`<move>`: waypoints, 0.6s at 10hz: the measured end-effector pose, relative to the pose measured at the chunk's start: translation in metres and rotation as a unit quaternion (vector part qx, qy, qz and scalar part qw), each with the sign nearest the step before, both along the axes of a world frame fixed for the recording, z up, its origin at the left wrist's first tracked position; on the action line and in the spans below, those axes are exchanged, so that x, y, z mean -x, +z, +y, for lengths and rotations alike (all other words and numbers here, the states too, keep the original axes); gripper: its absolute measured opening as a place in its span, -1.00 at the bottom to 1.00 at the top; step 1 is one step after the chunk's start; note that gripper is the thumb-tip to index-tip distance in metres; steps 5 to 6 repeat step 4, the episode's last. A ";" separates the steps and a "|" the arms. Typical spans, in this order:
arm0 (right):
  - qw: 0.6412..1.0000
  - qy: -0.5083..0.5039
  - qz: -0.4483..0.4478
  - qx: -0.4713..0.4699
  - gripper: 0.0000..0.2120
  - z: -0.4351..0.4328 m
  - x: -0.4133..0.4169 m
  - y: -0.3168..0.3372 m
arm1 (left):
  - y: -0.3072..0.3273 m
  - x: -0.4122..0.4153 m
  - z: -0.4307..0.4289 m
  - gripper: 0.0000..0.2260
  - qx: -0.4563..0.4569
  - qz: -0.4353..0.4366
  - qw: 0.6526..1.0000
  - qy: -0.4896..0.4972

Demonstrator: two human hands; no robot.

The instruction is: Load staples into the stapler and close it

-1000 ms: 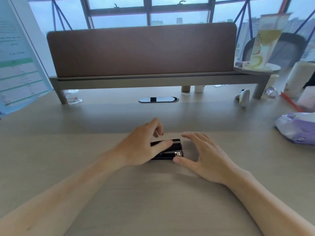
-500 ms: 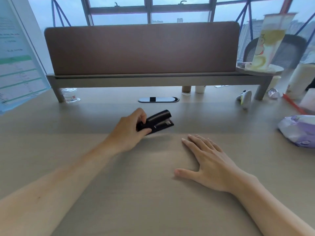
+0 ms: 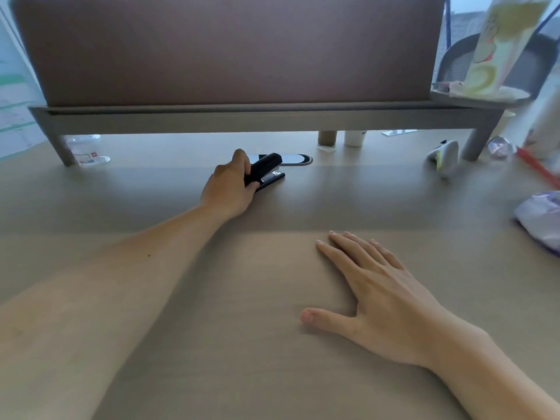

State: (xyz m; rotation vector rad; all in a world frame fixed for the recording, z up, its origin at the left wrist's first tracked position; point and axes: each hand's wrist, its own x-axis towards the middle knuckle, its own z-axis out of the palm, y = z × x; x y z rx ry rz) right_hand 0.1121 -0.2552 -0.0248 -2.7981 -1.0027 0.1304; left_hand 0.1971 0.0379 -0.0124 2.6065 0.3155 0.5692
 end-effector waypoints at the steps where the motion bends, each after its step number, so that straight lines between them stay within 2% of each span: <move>1: 1.000 0.002 -0.001 -0.005 0.21 0.000 0.001 0.000 | -0.001 -0.006 -0.002 -0.74 -0.008 -0.007 1.000 0.010; 6: 1.000 -0.007 0.020 0.010 0.20 0.001 0.003 0.006 | -0.001 -0.008 -0.002 -0.72 0.003 -0.034 0.999 -0.001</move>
